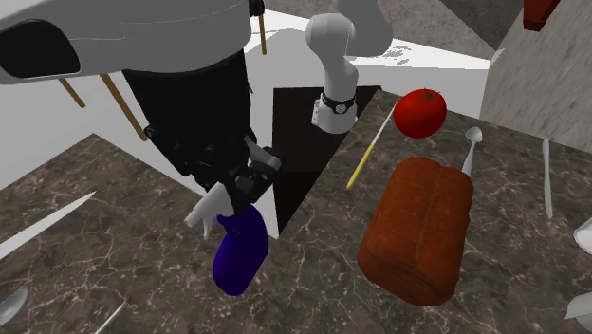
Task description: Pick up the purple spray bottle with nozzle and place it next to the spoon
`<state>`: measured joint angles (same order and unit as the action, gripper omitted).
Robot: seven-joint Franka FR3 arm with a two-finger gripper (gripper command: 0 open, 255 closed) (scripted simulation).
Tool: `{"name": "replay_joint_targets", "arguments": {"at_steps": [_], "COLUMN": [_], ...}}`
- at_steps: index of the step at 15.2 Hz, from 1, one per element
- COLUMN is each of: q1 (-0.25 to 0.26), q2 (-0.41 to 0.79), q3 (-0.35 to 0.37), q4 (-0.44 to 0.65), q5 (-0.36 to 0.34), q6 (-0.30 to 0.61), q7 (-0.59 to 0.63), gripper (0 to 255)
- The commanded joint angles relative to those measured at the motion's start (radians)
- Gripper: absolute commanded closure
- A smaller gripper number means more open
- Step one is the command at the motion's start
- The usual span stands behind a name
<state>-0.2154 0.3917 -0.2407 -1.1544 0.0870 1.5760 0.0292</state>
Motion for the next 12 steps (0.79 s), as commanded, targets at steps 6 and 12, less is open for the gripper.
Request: {"name": "replay_joint_targets", "arguments": {"at_steps": [6,12], "q1": [-0.021,-0.013], "q2": [0.063,0.06], "q3": [0.001,0.002], "q4": [0.198,0.253], "q5": [0.015,0.014], "q6": [-0.135,-0.193], "q7": [0.0,0.014], "gripper": [255,255]}}
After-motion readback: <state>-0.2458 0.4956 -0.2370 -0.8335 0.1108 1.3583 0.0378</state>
